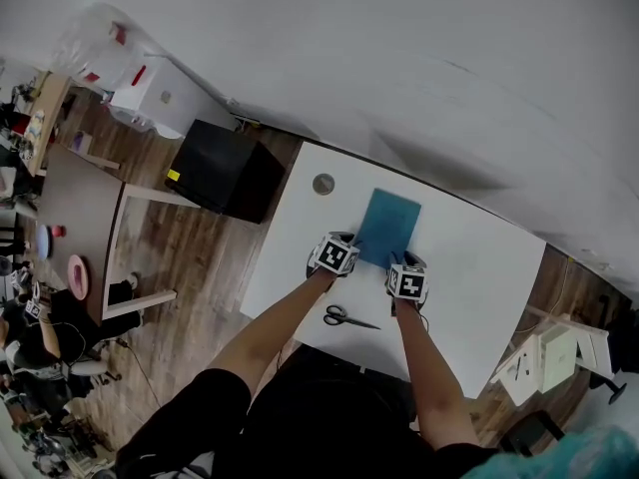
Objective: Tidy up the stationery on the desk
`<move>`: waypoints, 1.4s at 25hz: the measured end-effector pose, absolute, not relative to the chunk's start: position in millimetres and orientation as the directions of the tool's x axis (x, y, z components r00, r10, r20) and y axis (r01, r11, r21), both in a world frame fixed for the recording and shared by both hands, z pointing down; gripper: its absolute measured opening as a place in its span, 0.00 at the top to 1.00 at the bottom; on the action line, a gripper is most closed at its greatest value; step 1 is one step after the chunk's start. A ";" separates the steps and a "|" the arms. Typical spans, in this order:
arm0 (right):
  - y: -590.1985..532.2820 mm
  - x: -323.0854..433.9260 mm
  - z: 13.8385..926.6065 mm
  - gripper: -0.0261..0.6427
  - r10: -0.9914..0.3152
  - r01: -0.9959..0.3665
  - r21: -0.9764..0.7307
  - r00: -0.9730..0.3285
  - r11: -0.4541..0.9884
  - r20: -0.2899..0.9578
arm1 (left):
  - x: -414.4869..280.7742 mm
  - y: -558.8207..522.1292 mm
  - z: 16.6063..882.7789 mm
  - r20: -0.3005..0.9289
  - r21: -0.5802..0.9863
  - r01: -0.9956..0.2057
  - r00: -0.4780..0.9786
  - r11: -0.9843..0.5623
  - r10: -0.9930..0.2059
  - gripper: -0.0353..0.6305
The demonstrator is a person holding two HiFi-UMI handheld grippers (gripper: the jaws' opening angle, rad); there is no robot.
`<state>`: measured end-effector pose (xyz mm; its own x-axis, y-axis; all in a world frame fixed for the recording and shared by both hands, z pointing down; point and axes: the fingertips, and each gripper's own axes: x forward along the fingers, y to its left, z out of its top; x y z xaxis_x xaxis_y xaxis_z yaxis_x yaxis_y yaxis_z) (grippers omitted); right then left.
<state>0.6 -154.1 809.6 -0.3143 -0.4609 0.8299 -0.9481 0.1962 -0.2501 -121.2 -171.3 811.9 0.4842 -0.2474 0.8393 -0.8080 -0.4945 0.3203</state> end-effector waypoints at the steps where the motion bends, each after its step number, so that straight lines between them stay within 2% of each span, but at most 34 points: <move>1: -154.0 -5.9 809.5 0.70 -0.457 -0.946 -0.248 -0.319 0.210 0.830 | -127.5 -172.9 811.3 0.838 0.318 -0.811 0.483 -0.491 -0.255 0.76; 10: -159.2 -54.7 807.7 0.70 -0.462 -0.942 -0.237 -0.325 0.238 0.825 | -175.8 -174.2 808.7 0.821 0.319 -0.821 0.489 -0.473 -0.296 0.76; 20: -162.1 -92.7 810.3 0.70 -0.477 -0.936 -0.263 -0.346 0.233 0.808 | -215.4 -176.3 811.8 0.792 0.387 -0.822 0.528 -0.418 -0.305 0.76; 25: -165.4 -99.4 810.6 0.70 -0.483 -0.934 -0.272 -0.353 0.232 0.802 | -217.9 -173.0 809.7 0.771 0.426 -0.792 0.571 -0.437 -0.282 0.76; 35: -135.0 -85.5 784.3 0.70 -0.495 -0.929 -0.260 -0.362 0.264 0.790 | -214.4 -155.6 793.2 0.726 0.485 -0.779 0.612 -0.399 -0.313 0.76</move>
